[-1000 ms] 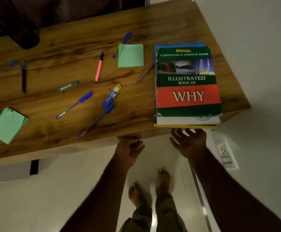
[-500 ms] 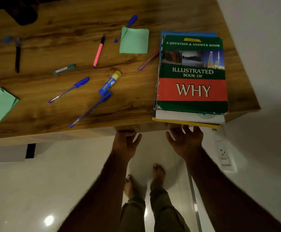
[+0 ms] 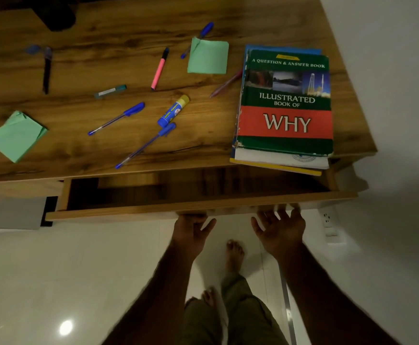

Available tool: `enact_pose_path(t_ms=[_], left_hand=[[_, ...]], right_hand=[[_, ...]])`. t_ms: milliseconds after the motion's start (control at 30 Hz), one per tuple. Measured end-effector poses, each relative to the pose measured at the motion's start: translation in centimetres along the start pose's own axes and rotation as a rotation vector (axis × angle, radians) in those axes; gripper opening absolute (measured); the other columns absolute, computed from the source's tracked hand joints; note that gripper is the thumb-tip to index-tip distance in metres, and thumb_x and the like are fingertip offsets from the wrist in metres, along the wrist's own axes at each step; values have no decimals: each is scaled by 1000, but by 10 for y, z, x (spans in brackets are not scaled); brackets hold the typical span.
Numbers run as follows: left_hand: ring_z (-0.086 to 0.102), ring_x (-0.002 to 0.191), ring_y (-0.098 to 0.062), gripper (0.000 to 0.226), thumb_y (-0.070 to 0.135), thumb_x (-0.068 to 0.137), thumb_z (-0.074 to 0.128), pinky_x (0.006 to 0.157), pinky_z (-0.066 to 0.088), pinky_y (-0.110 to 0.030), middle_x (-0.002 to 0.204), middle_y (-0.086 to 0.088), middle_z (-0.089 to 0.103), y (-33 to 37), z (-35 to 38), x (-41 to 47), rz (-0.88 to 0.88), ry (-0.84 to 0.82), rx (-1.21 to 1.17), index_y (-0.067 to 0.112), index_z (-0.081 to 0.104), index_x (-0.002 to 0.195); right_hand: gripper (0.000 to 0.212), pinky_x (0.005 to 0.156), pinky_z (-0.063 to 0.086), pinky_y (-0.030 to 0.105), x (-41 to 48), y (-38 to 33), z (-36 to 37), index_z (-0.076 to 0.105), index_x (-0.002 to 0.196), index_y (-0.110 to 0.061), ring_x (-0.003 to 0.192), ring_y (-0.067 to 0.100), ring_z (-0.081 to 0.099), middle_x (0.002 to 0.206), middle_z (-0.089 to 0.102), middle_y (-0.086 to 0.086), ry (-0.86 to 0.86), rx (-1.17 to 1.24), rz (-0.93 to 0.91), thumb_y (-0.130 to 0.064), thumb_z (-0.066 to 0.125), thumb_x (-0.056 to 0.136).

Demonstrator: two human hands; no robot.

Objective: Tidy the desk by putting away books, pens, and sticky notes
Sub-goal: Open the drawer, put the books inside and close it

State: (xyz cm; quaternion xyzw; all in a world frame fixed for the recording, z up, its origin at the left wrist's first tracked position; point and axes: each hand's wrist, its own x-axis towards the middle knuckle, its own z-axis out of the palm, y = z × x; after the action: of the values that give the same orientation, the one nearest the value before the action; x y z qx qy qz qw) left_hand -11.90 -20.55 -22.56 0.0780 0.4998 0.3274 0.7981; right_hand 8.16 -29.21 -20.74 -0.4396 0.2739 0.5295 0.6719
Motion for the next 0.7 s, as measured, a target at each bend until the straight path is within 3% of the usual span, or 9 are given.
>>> enact_pose_path(t_ms=[100,233,433,700], left_hand=[[62,99,-28,37,-19,80,38,93,49,-51,90,-10,63,-10,-12,-15,-26,13,-2,11,59,82],[61,96,-25,36,-20,80,42,87,51,-48,87,-9,63,-28,-29,-44,-43,2,28,13,57,79],[64,97,-25,34,-19,81,44,82,53,-46,92,-9,66,-55,-55,-78,-70,34,43,11,59,87],[62,92,-23,32,-17,82,44,86,51,-47,88,-9,62,-92,-90,-120,-70,13,60,11,56,79]], right_hand=[[41,100,39,49,-14,8,-16,65,100,-27,122,27,59,119,68,5,-5,-1,-3,-58,39,96],[39,89,43,48,-35,21,-47,66,95,-26,118,27,61,107,71,4,-19,-6,-17,-56,42,96],[40,98,39,50,-59,37,-89,64,103,-27,119,27,59,116,67,4,0,-15,-31,-58,39,97],[36,95,41,49,-97,53,-136,61,99,-24,122,27,60,118,66,6,41,-44,1,-54,42,96]])
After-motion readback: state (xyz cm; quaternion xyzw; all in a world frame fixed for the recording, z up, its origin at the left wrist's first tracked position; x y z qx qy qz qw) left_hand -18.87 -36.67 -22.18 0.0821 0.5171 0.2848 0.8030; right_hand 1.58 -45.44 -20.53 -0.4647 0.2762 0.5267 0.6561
